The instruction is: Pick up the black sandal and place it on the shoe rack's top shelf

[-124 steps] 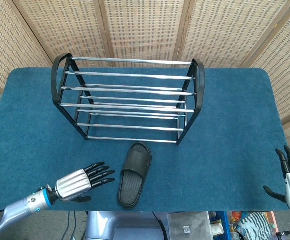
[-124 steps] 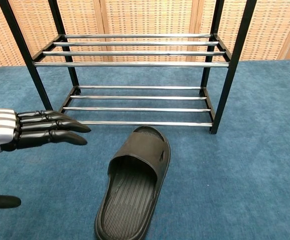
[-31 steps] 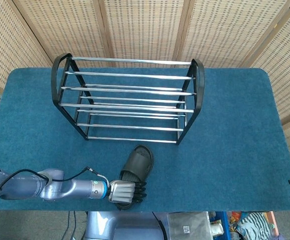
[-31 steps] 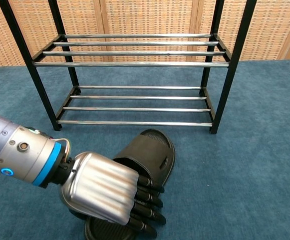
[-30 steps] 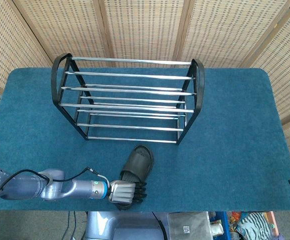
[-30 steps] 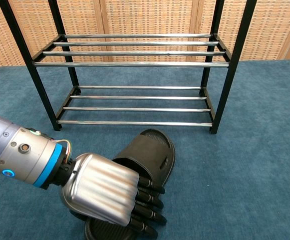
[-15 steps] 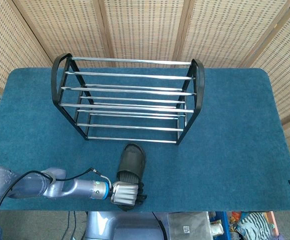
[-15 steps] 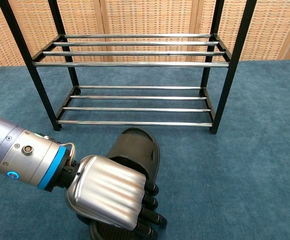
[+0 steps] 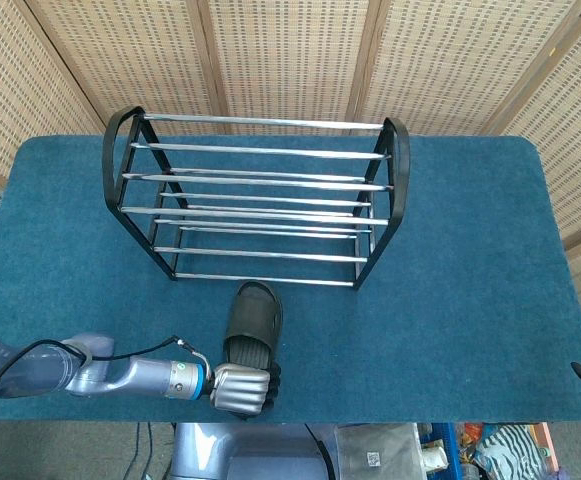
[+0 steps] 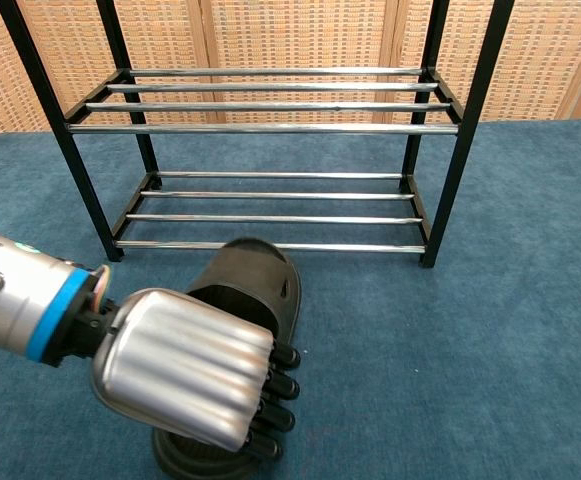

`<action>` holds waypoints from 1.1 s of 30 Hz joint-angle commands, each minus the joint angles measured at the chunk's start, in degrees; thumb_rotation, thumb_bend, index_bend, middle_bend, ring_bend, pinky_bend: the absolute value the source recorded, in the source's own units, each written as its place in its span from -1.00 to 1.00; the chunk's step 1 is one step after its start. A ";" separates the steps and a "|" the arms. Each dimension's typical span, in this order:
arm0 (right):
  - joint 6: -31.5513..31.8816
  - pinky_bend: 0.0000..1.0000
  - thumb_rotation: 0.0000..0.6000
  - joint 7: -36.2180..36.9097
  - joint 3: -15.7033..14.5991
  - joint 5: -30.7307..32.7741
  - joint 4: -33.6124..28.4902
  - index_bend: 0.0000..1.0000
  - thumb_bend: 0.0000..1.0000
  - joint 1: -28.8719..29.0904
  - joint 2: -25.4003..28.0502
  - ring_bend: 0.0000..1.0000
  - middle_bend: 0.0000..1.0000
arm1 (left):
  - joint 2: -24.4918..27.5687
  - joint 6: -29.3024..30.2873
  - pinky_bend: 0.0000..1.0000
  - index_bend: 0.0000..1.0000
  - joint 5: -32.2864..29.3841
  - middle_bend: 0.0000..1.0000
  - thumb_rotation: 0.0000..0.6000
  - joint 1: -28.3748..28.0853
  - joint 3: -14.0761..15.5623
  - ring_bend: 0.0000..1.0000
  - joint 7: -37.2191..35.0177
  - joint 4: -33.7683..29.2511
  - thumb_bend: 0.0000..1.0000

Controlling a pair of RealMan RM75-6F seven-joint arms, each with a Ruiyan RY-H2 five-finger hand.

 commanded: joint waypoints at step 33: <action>2.98 -1.00 1.00 -3.10 -2.27 -5.02 -2.51 -1.00 -1.00 -1.11 -0.49 -1.00 -1.00 | 21.49 21.43 -0.03 0.42 14.60 0.19 1.00 10.40 4.36 0.00 14.30 -12.09 -0.49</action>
